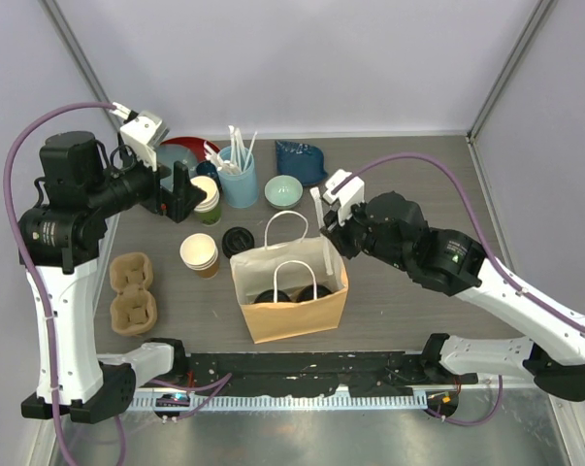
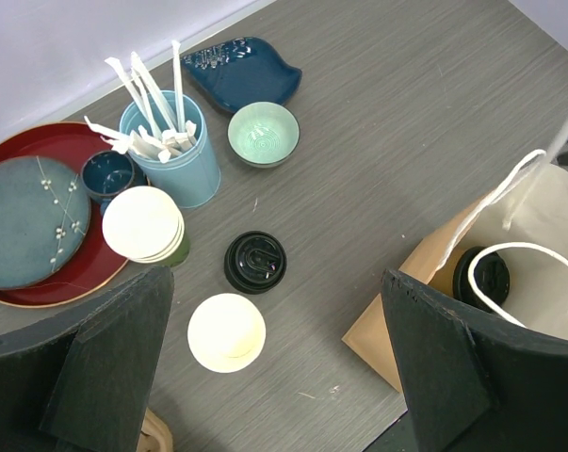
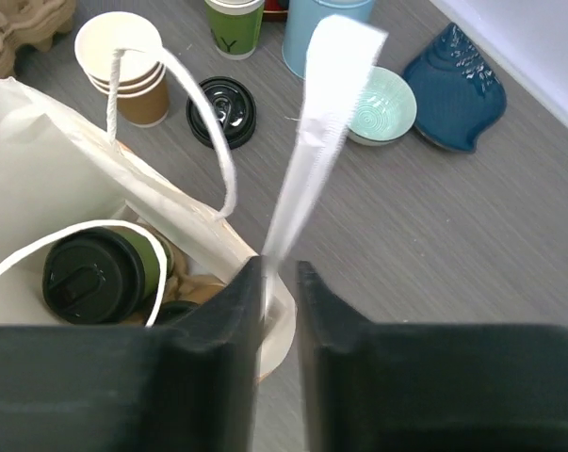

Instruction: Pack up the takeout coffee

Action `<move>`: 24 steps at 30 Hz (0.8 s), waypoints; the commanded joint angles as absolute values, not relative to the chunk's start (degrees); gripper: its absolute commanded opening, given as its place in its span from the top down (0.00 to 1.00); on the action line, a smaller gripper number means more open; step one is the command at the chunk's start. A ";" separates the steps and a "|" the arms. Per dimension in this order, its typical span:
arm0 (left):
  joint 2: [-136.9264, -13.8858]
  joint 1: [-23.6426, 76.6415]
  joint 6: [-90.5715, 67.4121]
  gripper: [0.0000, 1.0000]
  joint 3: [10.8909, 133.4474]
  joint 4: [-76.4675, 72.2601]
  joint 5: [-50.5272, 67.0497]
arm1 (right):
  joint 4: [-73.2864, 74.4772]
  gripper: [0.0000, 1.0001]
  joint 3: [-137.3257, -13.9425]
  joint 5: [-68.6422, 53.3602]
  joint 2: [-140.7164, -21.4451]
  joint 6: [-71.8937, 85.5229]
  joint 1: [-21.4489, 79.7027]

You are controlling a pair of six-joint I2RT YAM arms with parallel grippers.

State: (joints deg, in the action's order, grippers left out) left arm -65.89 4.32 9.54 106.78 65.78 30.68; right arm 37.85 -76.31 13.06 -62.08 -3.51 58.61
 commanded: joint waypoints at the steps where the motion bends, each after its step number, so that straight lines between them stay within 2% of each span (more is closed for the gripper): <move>1: -65.65 4.39 10.46 0.04 106.70 62.93 31.20 | 32.87 0.62 -75.59 10.90 -60.82 -1.59 56.43; 4: -65.83 4.39 10.72 0.04 106.52 62.75 30.85 | 32.87 0.44 -76.46 11.33 -60.12 -1.23 55.81; 7: -66.00 4.39 10.72 0.04 105.82 62.23 30.32 | 32.87 0.37 -78.04 11.42 -59.50 -1.40 55.63; 16: -68.99 4.39 10.02 0.05 99.59 56.52 26.72 | 32.35 0.33 -81.82 12.48 -59.15 -3.07 55.63; 19: -73.11 4.39 9.50 0.14 98.62 54.50 24.97 | 31.65 0.32 -82.09 13.36 -59.59 -3.60 55.55; 20: -74.52 4.39 8.27 0.22 98.79 53.45 23.83 | 31.38 0.32 -82.00 13.36 -59.76 -4.13 55.63; 22: -79.17 4.66 7.21 0.30 100.10 52.65 23.38 | 30.59 0.32 -81.91 13.45 -60.03 -4.66 55.55; 23: -80.84 4.92 6.69 0.38 100.89 52.12 23.03 | 30.41 0.32 -82.00 13.45 -60.20 -5.01 55.55; 24: -82.25 5.27 6.51 0.41 101.59 52.03 21.90 | 30.41 0.32 -81.91 13.36 -60.55 -5.53 55.55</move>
